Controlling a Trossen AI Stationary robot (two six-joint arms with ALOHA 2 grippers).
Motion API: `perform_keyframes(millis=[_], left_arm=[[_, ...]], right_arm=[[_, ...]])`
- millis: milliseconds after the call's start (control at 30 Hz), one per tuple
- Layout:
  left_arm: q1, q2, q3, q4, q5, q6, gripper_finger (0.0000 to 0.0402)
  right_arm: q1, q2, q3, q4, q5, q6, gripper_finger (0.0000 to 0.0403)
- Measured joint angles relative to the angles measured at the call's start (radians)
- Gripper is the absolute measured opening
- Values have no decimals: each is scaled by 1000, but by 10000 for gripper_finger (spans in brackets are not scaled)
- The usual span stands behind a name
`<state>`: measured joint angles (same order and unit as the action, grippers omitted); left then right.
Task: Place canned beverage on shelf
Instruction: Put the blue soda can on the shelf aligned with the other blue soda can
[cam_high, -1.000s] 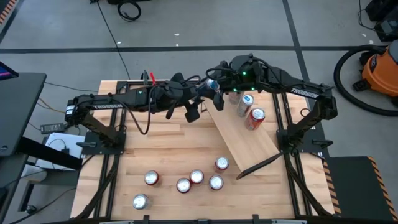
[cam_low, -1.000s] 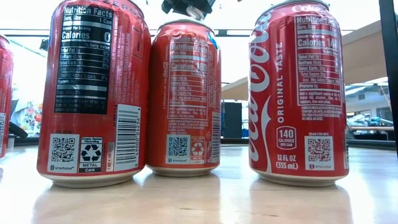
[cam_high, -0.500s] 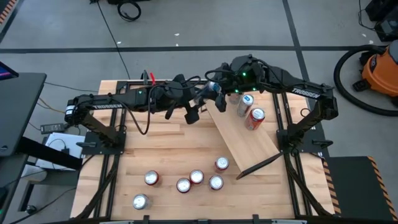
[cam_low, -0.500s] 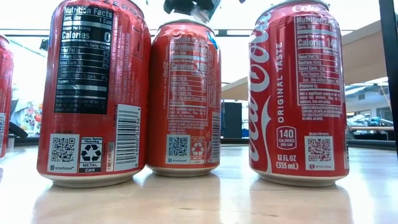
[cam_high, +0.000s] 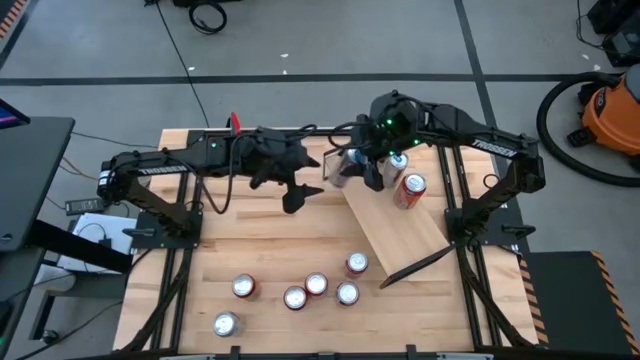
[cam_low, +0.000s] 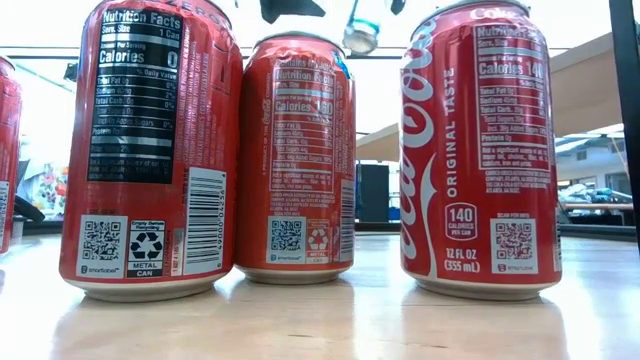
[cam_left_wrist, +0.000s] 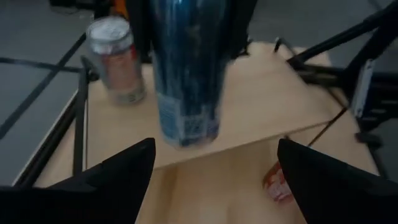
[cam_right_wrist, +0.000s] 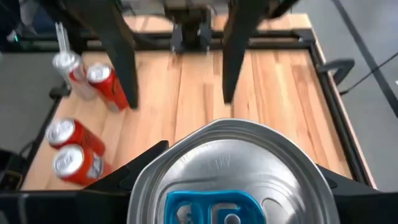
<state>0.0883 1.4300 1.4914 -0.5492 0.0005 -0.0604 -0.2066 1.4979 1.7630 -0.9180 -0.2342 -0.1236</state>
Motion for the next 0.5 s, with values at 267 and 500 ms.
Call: perform_keyframes(millis=[267, 500], left_arm=[[-41, 9, 0, 121, 51, 14, 350], [-50, 0, 0, 88, 50, 6, 348]], right_arm=[[3, 84, 0, -68, -66, -60, 246], [7, 99, -2, -168, -19, -115, 246]])
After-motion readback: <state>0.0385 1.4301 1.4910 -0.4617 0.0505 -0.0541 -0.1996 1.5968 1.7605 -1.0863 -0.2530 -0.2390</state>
